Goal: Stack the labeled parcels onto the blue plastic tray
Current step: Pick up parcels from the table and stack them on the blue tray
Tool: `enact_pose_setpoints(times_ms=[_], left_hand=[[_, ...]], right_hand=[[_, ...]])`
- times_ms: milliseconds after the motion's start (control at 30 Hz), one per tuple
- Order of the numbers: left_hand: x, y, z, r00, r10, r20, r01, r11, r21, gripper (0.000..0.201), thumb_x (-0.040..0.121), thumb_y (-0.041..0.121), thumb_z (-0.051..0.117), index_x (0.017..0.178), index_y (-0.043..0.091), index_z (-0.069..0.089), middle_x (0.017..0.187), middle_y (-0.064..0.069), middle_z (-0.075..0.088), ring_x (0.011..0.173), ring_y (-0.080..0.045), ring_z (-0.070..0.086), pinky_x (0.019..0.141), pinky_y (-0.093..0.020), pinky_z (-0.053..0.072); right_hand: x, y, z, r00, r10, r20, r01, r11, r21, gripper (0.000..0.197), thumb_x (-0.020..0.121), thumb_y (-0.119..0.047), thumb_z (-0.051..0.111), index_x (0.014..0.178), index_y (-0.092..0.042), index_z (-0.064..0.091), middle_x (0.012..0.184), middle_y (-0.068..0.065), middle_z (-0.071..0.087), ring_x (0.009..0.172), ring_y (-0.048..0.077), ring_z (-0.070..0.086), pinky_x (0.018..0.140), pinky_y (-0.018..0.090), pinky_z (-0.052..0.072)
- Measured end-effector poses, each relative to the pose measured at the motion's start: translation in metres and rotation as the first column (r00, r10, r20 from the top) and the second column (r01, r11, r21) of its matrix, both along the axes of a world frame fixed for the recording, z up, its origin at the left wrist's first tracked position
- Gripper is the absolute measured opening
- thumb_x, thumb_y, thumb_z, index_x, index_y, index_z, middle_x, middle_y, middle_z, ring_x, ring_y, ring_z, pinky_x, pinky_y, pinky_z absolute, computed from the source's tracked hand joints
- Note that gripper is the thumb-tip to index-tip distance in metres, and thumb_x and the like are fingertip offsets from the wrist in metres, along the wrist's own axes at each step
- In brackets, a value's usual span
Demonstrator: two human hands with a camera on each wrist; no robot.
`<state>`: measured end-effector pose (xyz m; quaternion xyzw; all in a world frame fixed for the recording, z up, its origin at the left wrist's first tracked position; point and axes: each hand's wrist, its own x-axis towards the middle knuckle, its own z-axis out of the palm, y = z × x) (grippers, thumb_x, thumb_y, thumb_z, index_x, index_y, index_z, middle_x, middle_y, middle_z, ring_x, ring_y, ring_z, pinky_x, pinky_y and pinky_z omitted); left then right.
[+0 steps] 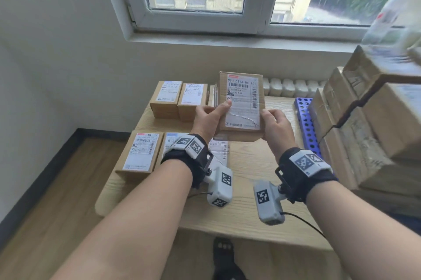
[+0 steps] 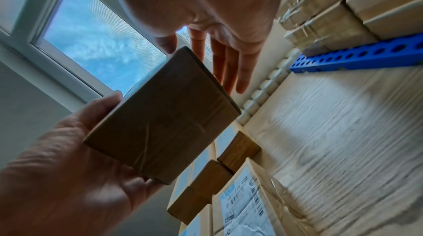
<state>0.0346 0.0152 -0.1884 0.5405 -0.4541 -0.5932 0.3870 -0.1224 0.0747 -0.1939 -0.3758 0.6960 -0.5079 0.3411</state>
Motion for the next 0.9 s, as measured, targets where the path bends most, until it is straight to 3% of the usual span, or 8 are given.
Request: enact_pose_setpoints(times_ms=[100, 200, 367, 467, 533, 700, 900], left_hand=[[-0.007, 0.025, 0.017, 0.996, -0.048, -0.081, 0.044, 0.998, -0.048, 0.089, 0.058, 0.063, 0.075, 0.127, 0.016, 0.043, 0.113, -0.009, 0.068, 0.101, -0.026, 0.070, 0.092, -0.051, 0.055], [-0.020, 0.041, 0.030, 0.986, -0.088, -0.141, 0.075, 0.993, -0.093, 0.065, 0.081, 0.047, 0.071, 0.129, 0.012, 0.046, 0.110, -0.012, 0.070, 0.095, -0.025, 0.071, 0.086, -0.044, 0.058], [-0.052, 0.060, 0.052, 0.970, -0.164, -0.180, 0.135, 0.978, -0.162, 0.054, 0.092, 0.037, 0.063, 0.134, 0.013, 0.041, 0.120, -0.013, 0.065, 0.099, -0.023, 0.069, 0.083, -0.035, 0.059], [-0.075, 0.069, 0.065, 0.958, -0.203, -0.204, 0.159, 0.964, -0.213, 0.068, 0.083, 0.046, 0.066, 0.139, 0.016, 0.039, 0.125, -0.011, 0.062, 0.108, -0.026, 0.066, 0.092, -0.042, 0.056], [-0.091, 0.072, 0.072, 0.958, -0.209, -0.198, 0.158, 0.956, -0.245, 0.076, 0.076, 0.052, 0.069, 0.138, 0.018, 0.042, 0.127, -0.010, 0.061, 0.112, -0.027, 0.065, 0.091, -0.042, 0.057], [-0.136, 0.084, 0.098, 0.949, -0.266, -0.171, 0.206, 0.929, -0.307, 0.054, 0.094, 0.037, 0.061, 0.139, 0.016, 0.040, 0.119, -0.011, 0.066, 0.092, -0.021, 0.070, 0.066, -0.028, 0.057], [-0.213, 0.106, 0.131, 0.908, -0.348, -0.234, 0.242, 0.890, -0.386, 0.074, 0.079, 0.044, 0.066, 0.139, 0.008, 0.041, 0.119, -0.019, 0.066, 0.101, -0.032, 0.070, 0.084, -0.043, 0.059]], right_hand=[[-0.005, 0.027, 0.016, 1.000, 0.011, 0.020, -0.010, 0.999, -0.052, 0.031, 0.092, -0.051, 0.045, 0.102, -0.025, 0.059, 0.101, -0.003, 0.066, 0.096, 0.017, 0.064, 0.090, 0.049, 0.053], [-0.011, 0.050, 0.035, 0.999, 0.019, 0.050, -0.015, 0.996, -0.084, 0.058, 0.078, -0.066, 0.043, 0.115, -0.024, 0.058, 0.107, -0.003, 0.068, 0.101, 0.017, 0.064, 0.094, 0.050, 0.051], [-0.033, 0.079, 0.065, 0.999, 0.005, 0.050, 0.003, 0.989, -0.151, 0.061, 0.085, -0.064, 0.043, 0.122, -0.018, 0.057, 0.111, 0.000, 0.069, 0.105, 0.018, 0.064, 0.099, 0.047, 0.049], [-0.051, 0.088, 0.074, 0.999, -0.023, 0.045, 0.031, 0.982, -0.186, 0.070, 0.074, -0.074, 0.042, 0.118, -0.023, 0.063, 0.108, -0.002, 0.071, 0.104, 0.018, 0.066, 0.099, 0.047, 0.049], [-0.063, 0.095, 0.082, 0.996, -0.033, 0.082, 0.050, 0.976, -0.210, 0.068, 0.075, -0.072, 0.043, 0.118, -0.022, 0.063, 0.108, 0.000, 0.072, 0.104, 0.019, 0.067, 0.099, 0.047, 0.049], [-0.108, 0.111, 0.103, 0.995, -0.083, 0.060, 0.095, 0.969, -0.229, 0.072, 0.068, -0.082, 0.043, 0.112, -0.028, 0.064, 0.105, 0.000, 0.072, 0.101, 0.024, 0.068, 0.096, 0.052, 0.050], [-0.179, 0.140, 0.141, 0.995, -0.066, 0.069, 0.085, 0.943, -0.320, 0.073, 0.069, -0.071, 0.044, 0.119, -0.021, 0.061, 0.111, 0.004, 0.070, 0.103, 0.021, 0.066, 0.087, 0.039, 0.052]])
